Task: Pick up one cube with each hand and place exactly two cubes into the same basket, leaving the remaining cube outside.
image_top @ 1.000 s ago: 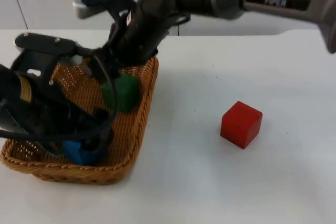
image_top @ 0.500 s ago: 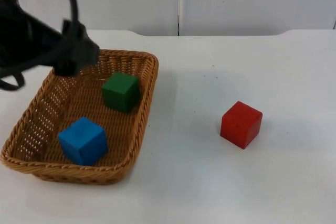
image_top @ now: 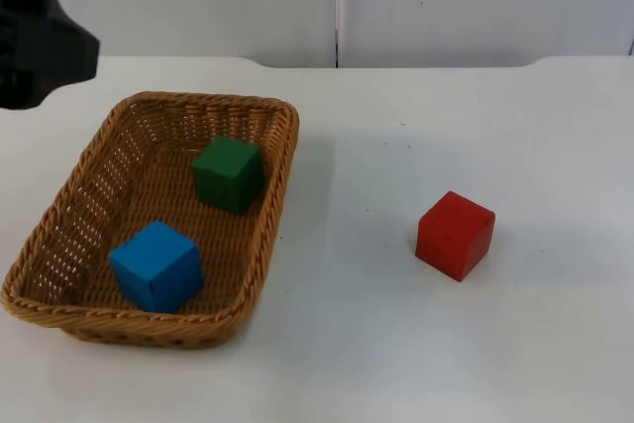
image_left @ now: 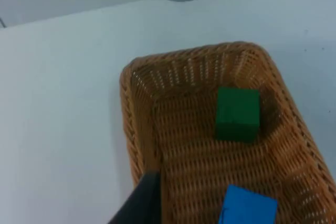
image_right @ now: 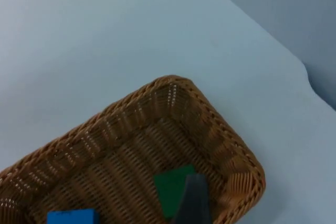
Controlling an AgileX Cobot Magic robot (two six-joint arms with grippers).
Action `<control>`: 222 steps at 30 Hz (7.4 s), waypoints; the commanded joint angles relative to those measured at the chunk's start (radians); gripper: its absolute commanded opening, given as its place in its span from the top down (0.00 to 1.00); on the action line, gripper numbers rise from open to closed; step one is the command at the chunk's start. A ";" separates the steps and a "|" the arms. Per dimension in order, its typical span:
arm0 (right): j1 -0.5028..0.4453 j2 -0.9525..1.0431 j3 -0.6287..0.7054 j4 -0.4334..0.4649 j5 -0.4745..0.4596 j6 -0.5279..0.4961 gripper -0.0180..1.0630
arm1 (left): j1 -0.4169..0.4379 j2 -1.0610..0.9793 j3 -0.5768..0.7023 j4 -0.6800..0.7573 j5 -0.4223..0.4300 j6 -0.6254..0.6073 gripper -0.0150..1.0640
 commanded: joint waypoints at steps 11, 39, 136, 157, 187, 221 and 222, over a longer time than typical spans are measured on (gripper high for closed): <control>0.003 -0.012 -0.005 0.087 0.075 0.008 0.39 | 0.002 -0.161 -0.003 -0.050 0.095 -0.009 0.04; 0.052 -0.122 0.331 0.158 -0.077 0.000 0.39 | 0.002 -0.614 -0.003 -0.205 0.525 0.186 0.04; 0.052 -2.147 1.791 -0.008 0.054 0.114 0.39 | 0.002 -0.978 0.096 -0.352 0.765 0.365 0.04; 0.052 -2.147 1.802 -0.008 0.064 0.112 0.01 | 0.002 -0.978 0.096 -0.352 0.765 0.365 0.04; 0.052 -2.147 1.802 -0.008 0.064 0.112 0.01 | 0.245 -0.978 0.096 -0.352 0.765 0.365 0.04; -0.113 -2.147 1.802 -0.001 0.064 0.112 0.01 | 0.398 -0.978 0.096 -0.352 0.765 0.365 0.04; -0.126 -2.147 1.802 -0.001 0.064 0.112 0.01 | 0.398 -0.978 0.096 -0.352 0.765 0.365 0.04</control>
